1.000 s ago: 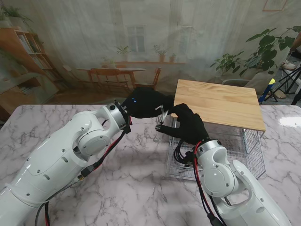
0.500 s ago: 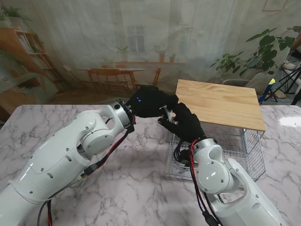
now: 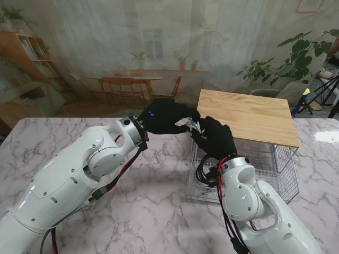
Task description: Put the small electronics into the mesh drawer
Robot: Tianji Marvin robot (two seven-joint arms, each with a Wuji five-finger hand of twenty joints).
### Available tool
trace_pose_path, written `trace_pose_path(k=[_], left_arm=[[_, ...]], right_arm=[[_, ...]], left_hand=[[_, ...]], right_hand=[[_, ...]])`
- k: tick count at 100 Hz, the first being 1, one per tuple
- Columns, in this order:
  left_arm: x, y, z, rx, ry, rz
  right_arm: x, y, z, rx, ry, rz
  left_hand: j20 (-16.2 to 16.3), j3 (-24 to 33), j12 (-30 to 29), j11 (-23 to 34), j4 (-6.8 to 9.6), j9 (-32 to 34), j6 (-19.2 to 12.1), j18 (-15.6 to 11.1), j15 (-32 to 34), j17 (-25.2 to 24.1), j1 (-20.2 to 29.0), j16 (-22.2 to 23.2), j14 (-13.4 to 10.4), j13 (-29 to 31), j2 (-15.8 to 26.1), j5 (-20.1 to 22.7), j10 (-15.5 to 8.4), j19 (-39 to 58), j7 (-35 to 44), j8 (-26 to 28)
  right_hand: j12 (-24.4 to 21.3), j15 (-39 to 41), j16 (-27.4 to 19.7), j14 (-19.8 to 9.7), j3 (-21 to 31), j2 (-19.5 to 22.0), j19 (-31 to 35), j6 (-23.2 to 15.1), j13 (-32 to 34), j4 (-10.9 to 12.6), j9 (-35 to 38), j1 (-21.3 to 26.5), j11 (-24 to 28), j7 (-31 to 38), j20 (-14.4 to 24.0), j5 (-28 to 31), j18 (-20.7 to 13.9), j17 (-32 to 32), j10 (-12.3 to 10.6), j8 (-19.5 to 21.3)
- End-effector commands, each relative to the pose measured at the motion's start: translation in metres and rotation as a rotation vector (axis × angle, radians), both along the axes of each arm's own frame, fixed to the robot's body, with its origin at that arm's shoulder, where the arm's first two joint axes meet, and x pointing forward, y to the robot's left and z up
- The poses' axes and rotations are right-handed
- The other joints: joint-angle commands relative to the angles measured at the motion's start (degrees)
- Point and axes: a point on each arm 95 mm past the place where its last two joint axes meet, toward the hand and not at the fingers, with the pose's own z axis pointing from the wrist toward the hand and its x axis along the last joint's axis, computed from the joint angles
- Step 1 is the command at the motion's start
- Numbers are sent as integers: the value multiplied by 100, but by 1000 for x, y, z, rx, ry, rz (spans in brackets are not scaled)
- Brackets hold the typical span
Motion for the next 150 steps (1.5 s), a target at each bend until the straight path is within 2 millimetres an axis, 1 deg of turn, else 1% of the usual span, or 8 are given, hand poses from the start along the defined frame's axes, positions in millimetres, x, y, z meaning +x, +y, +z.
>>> trace_pose_path(k=[1,17,45,67,74,88,119,150], left_arm=[[1,3,-3,-5,-10,4],[5,15,-6,-31,-7,34],[14,52,-22,-23,-24,97],[17,88,-45,-2,-12,190],[19,98,-55,-6,2,235],[22,114,-72,-12,37,315],[10,135,-101,-25,105,412],[-11,140,-114,-34,118,437]], right_arm=[[-3,0,2,17,-3,9],[-7,-12,11,10,-31,-14],[-11,-34,23,-64,-74,-54],[-12,-58,23,-141,-82,-112],[-12,-67,21,-165,-72,-139],[-14,-84,13,-193,-48,-196],[-21,-115,-14,-237,-17,-301],[-26,-136,-38,-309,31,-384]], left_hand=[[-197,-268,-718,-266,54,-341,326,-123,-436,-195,-133,-418,319,-237,278,-97,219,-331,-1270,-935],[-602,-602,-1558,-840,-87,-859,322,101,-760,-759,-387,-872,485,-852,627,-249,212,-869,-1806,-1269],[-679,-726,-1605,-875,-151,-846,300,97,-710,-1126,-539,-890,501,-1161,1036,-30,100,-894,-1817,-1176],[-753,-785,-1630,-1018,-225,-797,300,389,-1145,-1554,-639,-1186,376,-1546,1251,171,-171,-1169,-1865,-1077],[-781,-764,-1661,-1079,-230,-837,291,488,-1241,-1713,-610,-1311,350,-1662,1203,306,-194,-1325,-1700,-781],[-801,-742,-1696,-1179,-238,-1056,343,756,-1283,-1979,-561,-1345,462,-1878,1137,509,0,-1529,-1556,-390],[-717,-746,-1655,-1321,-255,-1352,401,990,-1307,-2219,-582,-1284,612,-2162,1182,587,189,-1651,-1576,-309],[-666,-774,-1649,-1445,-283,-1260,419,1061,-1352,-2268,-649,-1296,652,-2183,1260,618,206,-1793,-1767,-368]], right_hand=[[120,109,134,-127,355,77,221,-668,247,-21,129,169,333,415,122,281,-147,59,-94,179],[160,207,215,-99,395,38,407,-668,458,-5,223,154,449,451,173,290,-184,155,-40,204],[162,343,347,-36,525,-69,947,-663,745,-26,428,134,485,457,307,397,-402,629,21,200],[165,361,387,-25,576,-112,1040,-670,779,-43,478,103,476,446,295,429,-414,680,21,204],[164,353,392,-23,580,-112,1050,-702,770,-48,476,91,466,430,286,439,-399,676,15,197],[155,335,394,-33,569,-101,1060,-712,744,-57,464,75,430,416,273,443,-401,654,10,201],[159,301,389,-56,440,-77,1022,-836,715,-86,469,20,328,218,217,427,-403,606,-31,117],[102,254,373,-51,375,-95,950,-861,626,-76,457,34,162,108,158,406,-398,566,-45,40]])
